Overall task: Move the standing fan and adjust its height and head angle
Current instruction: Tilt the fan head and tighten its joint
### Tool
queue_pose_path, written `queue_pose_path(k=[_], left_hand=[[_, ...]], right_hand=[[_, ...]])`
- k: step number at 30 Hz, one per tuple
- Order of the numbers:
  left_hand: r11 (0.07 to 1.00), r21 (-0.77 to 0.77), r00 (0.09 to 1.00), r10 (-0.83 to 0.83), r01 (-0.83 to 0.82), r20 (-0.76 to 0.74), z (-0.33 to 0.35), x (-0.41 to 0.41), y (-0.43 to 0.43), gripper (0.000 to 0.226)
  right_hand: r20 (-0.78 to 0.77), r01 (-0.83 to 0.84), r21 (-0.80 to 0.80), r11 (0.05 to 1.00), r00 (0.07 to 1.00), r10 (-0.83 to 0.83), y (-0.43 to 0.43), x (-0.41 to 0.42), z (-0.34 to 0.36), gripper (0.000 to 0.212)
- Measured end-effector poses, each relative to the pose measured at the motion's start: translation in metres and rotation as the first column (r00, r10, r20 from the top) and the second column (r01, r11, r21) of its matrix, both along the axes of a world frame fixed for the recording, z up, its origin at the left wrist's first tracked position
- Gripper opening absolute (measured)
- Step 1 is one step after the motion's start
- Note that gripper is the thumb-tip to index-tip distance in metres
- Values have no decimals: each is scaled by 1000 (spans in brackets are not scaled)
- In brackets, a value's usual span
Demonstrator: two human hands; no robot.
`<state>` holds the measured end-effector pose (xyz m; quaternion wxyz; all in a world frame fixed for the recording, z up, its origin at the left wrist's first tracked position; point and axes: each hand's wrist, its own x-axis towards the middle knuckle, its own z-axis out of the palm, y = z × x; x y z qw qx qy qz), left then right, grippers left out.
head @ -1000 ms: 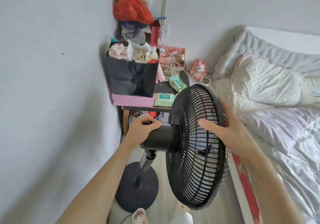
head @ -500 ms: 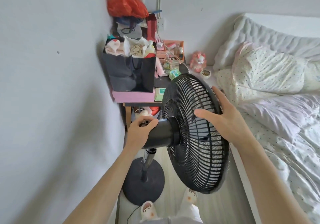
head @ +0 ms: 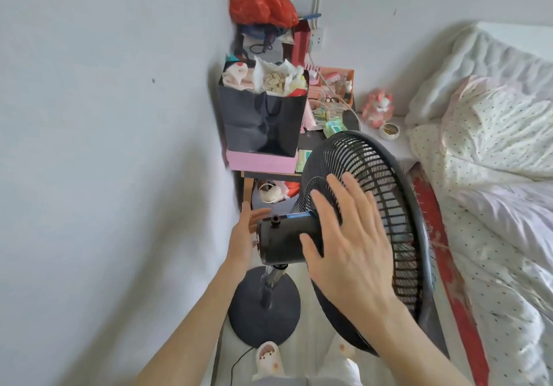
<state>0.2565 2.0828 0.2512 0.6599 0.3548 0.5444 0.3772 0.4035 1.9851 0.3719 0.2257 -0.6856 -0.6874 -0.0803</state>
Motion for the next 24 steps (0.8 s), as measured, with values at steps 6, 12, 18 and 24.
queue_pose_path(k=[6, 12, 18, 24], left_hand=[[974, -163, 881, -215, 160, -422, -85, -16, 3, 26], [807, -353, 511, -578, 474, -636, -170, -26, -12, 39], [757, -427, 424, -638, 494, -642, -209, -23, -8, 57], [703, -496, 405, -705, 510, -582, -242, -10, -4, 35]], right_hand=[[102, 9, -593, 805, 993, 64, 35, -18, -55, 101], [139, 17, -555, 832, 988, 73, 57, -18, -75, 93], [129, 47, -485, 873, 991, 19, 64, -19, -79, 90], [91, 37, -459, 888, 996, 5, 60, -19, -82, 87]])
